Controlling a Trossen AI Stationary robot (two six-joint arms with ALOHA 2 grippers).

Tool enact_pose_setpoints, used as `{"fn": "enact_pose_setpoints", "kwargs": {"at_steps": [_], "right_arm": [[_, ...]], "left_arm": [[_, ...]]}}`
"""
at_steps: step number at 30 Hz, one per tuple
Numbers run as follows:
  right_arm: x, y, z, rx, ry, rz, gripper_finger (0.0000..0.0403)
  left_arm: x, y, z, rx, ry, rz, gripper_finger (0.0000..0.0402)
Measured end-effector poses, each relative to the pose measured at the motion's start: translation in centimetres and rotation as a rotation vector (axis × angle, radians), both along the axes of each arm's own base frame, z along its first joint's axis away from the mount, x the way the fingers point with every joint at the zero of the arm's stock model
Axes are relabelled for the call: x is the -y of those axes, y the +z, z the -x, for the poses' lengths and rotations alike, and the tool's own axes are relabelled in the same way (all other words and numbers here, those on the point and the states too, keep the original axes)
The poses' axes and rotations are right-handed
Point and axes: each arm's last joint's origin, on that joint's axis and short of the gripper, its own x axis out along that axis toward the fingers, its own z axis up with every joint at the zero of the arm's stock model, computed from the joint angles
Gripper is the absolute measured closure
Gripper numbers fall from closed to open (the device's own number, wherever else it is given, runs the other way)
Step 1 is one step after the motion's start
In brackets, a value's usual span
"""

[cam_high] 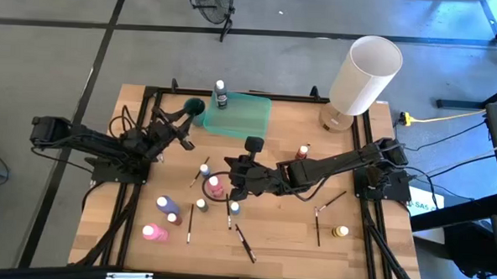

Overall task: Pick & Place Paint Supplies
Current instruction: Put the big violet paint bottle into the green bin

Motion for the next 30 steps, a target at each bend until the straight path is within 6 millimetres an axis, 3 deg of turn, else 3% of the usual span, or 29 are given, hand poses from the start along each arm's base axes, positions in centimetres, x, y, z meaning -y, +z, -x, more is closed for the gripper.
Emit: {"fn": "enact_pose_setpoints", "kwargs": {"at_steps": [13,20,25,30], "right_arm": [[0.1,-0.1,0.0,-0.011,-0.005,0.002,0.0402],[0.1,-0.2,0.5,-0.02,-0.119,0.073,0.0402],[-0.8,1.0,2.8,-0.046,-0.192,0.127,0.0402],[-2.1,2.5,6.3,-0.056,-0.261,0.171,0.0402]], "left_arm": [[-0.1,0.5,-0.2,-0.025,0.06,-0.016,0.0185],[2.0,2.4,-2.5,-0.248,0.001,-0.14,0.0178],[3.8,4.8,-4.7,-0.567,0.103,-0.14,0.0186],[5.8,8.4,-5.0,-0.684,0.2,-0.112,0.0193]]}}
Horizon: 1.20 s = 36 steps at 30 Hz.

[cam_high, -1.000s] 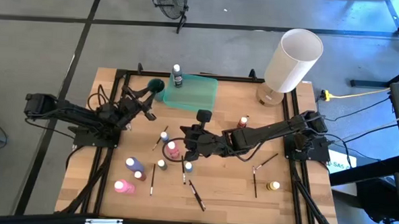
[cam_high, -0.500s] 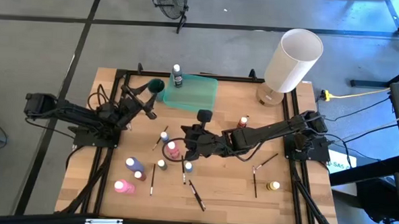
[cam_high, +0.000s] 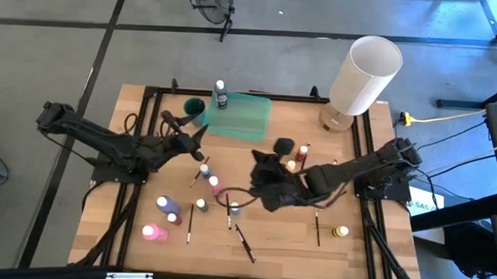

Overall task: Pick & Place Paint Supplies
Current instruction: Put the big violet paint bottle into the green bin

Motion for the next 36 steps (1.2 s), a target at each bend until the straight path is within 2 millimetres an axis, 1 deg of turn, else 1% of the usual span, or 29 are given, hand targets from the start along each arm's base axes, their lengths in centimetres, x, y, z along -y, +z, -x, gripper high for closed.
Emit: {"fn": "enact_pose_setpoints", "kwargs": {"at_steps": [3,5,7,9,11,14,17,21,26,29,33,36], "right_arm": [[-0.5,0.9,2.7,0.01,-0.04,0.001,0.0402],[-0.4,1.4,4.4,0.045,-0.068,-0.058,0.0402],[-0.2,1.8,5.8,0.08,-0.099,-0.138,0.0402],[0.1,1.9,6.7,0.094,-0.134,-0.203,0.0402],[0.3,1.7,7.2,0.095,-0.167,-0.24,0.0402],[0.5,1.3,7.3,0.097,-0.193,-0.263,0.0402],[0.6,0.4,7.1,0.085,-0.199,-0.258,0.0402],[0.9,-0.1,6.9,0.083,-0.213,-0.255,0.0402],[1.4,-0.1,6.6,0.092,-0.23,-0.261,0.0402],[1.7,-0.1,6.4,0.087,-0.237,-0.27,0.0402],[1.9,-0.1,6.3,0.085,-0.243,-0.273,0.0402],[1.9,-0.1,6.3,0.083,-0.243,-0.272,0.0402]], "left_arm": [[1.5,2.2,0.6,-0.032,0.029,-0.02,0.0198],[2.7,3.4,1.3,-0.061,0.043,-0.042,0.0203],[4.0,4.8,2.0,-0.023,0.043,-0.019,0.0209],[5.2,6.0,2.9,0.013,0.002,0.007,0.0216],[6.5,6.8,3.7,0.027,-0.079,0.018,0.0224],[8.0,7.7,4.9,0.058,-0.191,0.049,0.0236],[9.1,8.1,6.1,0.09,-0.284,0.086,0.0247],[9.9,8.4,7.9,0.14,-0.36,0.153,0.0262],[10.9,8.6,9.7,0.218,-0.481,0.274,0.0277],[11.6,8.4,10.8,0.267,-0.556,0.366,0.0283],[12.6,6.9,12.0,0.283,-0.64,0.426,0.0288],[13.0,6.7,12.9,0.301,-0.691,0.482,0.0288]]}}
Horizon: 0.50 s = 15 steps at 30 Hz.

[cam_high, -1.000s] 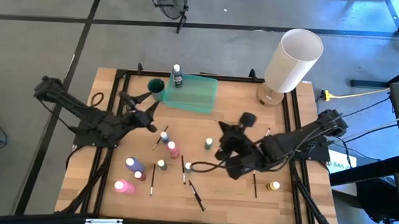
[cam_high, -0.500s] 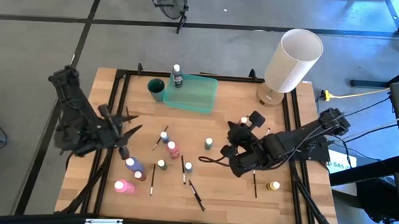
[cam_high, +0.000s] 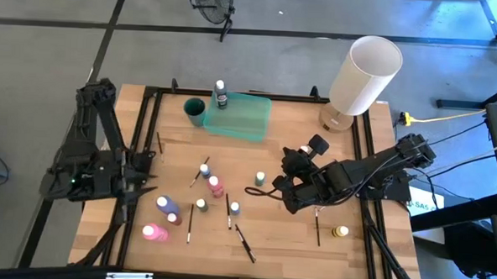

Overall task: Pick & Place Paint Supplies
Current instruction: Put the big violet paint bottle into the green bin

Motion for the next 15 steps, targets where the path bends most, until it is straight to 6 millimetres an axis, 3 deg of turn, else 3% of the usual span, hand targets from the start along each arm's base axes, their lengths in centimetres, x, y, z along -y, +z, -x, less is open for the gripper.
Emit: {"fn": "enact_pose_setpoints", "kwargs": {"at_steps": [4,9,15], "right_arm": [[0.0,0.0,0.0,0.003,0.0,-0.001,0.0402],[0.0,0.0,-0.1,0.009,0.0,-0.004,0.0402],[0.0,0.0,-0.1,0.01,0.0,-0.004,0.0402]], "left_arm": [[0.1,0.6,0.6,0.021,-0.035,0.114,0.0288],[0.1,1.0,0.6,0.019,-0.035,0.105,0.0288],[-0.4,3.0,0.7,0.034,-0.038,0.194,0.0288]]}}
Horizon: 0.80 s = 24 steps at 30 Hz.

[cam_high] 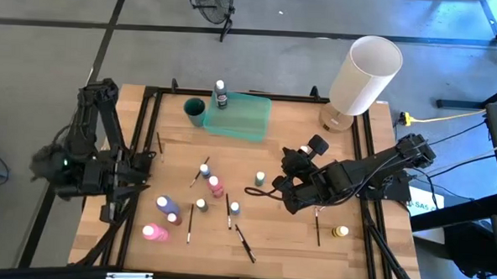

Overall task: Pick & Place Paint Supplies
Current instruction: Put the big violet paint bottle into the green bin

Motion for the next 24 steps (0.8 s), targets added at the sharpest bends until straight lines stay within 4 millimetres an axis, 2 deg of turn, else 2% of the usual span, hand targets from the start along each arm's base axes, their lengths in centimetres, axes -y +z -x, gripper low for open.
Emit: {"fn": "enact_pose_setpoints", "kwargs": {"at_steps": [3,11,24], "right_arm": [[0.1,0.0,0.0,0.0,-0.004,0.0,0.0402],[0.8,0.0,-0.4,0.006,-0.026,-0.01,0.0402],[1.8,0.0,-0.8,0.013,-0.063,-0.015,0.0402]], "left_arm": [[-0.3,0.7,0.2,-0.009,-0.007,-0.053,0.0288],[-2.3,2.5,0.4,0.002,-0.006,0.017,0.0289],[-3.0,6.3,-0.6,-0.003,0.056,-0.096,0.0289]]}}
